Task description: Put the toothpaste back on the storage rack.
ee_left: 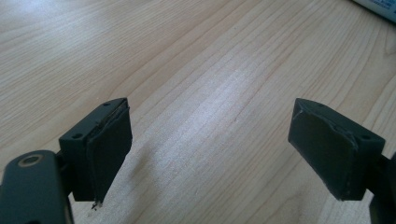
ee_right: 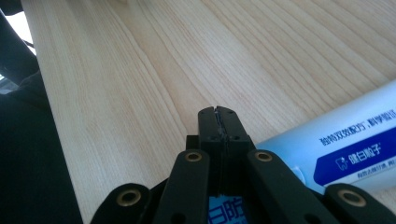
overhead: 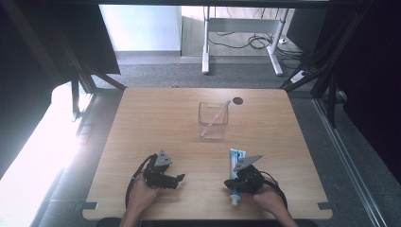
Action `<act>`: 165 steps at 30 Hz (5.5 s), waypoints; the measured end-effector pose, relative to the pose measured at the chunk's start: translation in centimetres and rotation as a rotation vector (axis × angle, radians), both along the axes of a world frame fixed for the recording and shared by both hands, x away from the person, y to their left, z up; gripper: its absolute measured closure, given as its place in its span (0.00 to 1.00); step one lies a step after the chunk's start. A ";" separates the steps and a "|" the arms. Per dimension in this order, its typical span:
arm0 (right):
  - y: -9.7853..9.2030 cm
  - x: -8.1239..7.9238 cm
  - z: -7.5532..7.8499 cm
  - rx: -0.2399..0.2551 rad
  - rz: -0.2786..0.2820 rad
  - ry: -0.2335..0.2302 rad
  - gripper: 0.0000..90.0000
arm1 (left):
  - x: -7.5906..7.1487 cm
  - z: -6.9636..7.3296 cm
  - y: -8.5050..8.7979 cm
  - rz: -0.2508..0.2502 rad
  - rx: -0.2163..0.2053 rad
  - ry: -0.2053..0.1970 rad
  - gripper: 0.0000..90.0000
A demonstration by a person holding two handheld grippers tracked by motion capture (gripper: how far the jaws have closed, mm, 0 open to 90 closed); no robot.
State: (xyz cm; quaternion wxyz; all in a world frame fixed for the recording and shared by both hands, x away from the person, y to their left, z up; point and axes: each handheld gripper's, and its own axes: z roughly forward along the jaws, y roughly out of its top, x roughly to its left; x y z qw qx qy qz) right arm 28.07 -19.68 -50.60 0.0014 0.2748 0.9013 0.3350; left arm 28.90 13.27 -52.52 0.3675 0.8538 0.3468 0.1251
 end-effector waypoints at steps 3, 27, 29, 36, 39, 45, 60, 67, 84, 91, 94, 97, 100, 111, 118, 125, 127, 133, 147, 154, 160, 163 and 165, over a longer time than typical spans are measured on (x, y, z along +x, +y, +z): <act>-0.4 -0.1 0.0 -0.007 -0.004 0.004 0.99 | 0.0 0.0 0.0 0.000 0.001 0.001 0.15; -4.6 0.1 -0.1 -0.048 -0.085 0.013 1.00 | 0.0 0.1 0.1 -0.004 0.009 -0.005 0.17; -4.5 0.1 0.3 -0.044 -0.082 0.011 0.99 | 0.0 0.1 0.1 -0.005 0.009 -0.010 0.17; -4.7 0.6 2.5 -0.126 -0.105 0.008 0.88 | 0.0 0.1 0.3 -0.001 0.007 -0.008 0.17; -4.8 1.0 2.9 -0.171 -0.112 0.012 0.82 | -0.1 0.1 0.3 0.000 0.006 -0.006 0.17; -4.7 1.9 2.9 -0.227 -0.139 0.020 0.68 | 0.0 0.0 0.3 -0.002 0.010 -0.003 0.17; -1.8 4.3 1.6 -0.360 -0.136 0.095 0.55 | 0.0 -0.1 0.3 -0.007 0.019 0.001 0.17; -0.8 5.2 1.1 -0.410 -0.133 0.136 0.52 | 0.0 -0.1 0.3 -0.009 0.022 0.004 0.17; -0.4 5.3 1.6 -0.433 -0.111 0.137 0.79 | 0.1 -0.2 0.4 -0.008 0.032 0.007 0.16; -0.7 5.2 2.1 -0.405 -0.106 0.115 0.80 | 0.0 -0.1 0.4 -0.010 0.030 0.000 0.16; -0.7 5.1 2.7 -0.387 -0.109 0.104 0.80 | 0.0 0.0 0.4 -0.010 0.029 -0.007 0.16; -0.7 5.0 3.5 -0.367 -0.108 0.088 0.80 | 0.0 0.0 0.5 -0.007 0.025 -0.011 0.16; -0.9 5.0 4.1 -0.343 -0.109 0.069 0.80 | 0.0 0.0 0.5 -0.008 0.018 -0.010 0.16; -1.1 5.4 6.1 -0.256 -0.113 0.042 0.81 | 0.1 0.0 0.7 -0.011 -0.002 -0.019 0.15; -1.0 5.7 7.7 -0.201 -0.114 -0.006 0.81 | 0.1 0.0 0.8 -0.002 -0.013 -0.022 0.15; -0.7 6.1 9.1 -0.148 -0.127 -0.044 0.81 | 0.1 0.0 0.9 0.001 -0.027 -0.019 0.14; -0.6 6.4 9.5 -0.129 -0.129 -0.058 0.81 | 0.1 0.0 0.9 0.001 -0.036 -0.018 0.14; 0.1 6.8 10.3 -0.098 -0.144 -0.095 0.81 | 0.1 0.0 0.9 -0.007 -0.029 -0.018 0.14; 1.5 9.2 10.4 -0.031 -0.192 -0.131 0.81 | 0.1 0.1 1.0 -0.007 -0.035 -0.015 0.14; 1.8 10.0 10.5 0.000 -0.207 -0.148 0.81 | 0.1 0.0 0.9 -0.011 -0.029 -0.022 0.14; 2.2 10.8 10.7 0.035 -0.218 -0.179 0.81 | 0.1 0.0 0.9 -0.018 -0.027 -0.021 0.14; 2.4 11.3 10.8 0.059 -0.226 -0.189 0.81 | 0.1 0.0 0.8 -0.015 -0.032 -0.020 0.14; 2.6 11.6 10.8 0.070 -0.230 -0.192 0.81 | 0.1 0.0 0.9 -0.016 -0.032 -0.019 0.14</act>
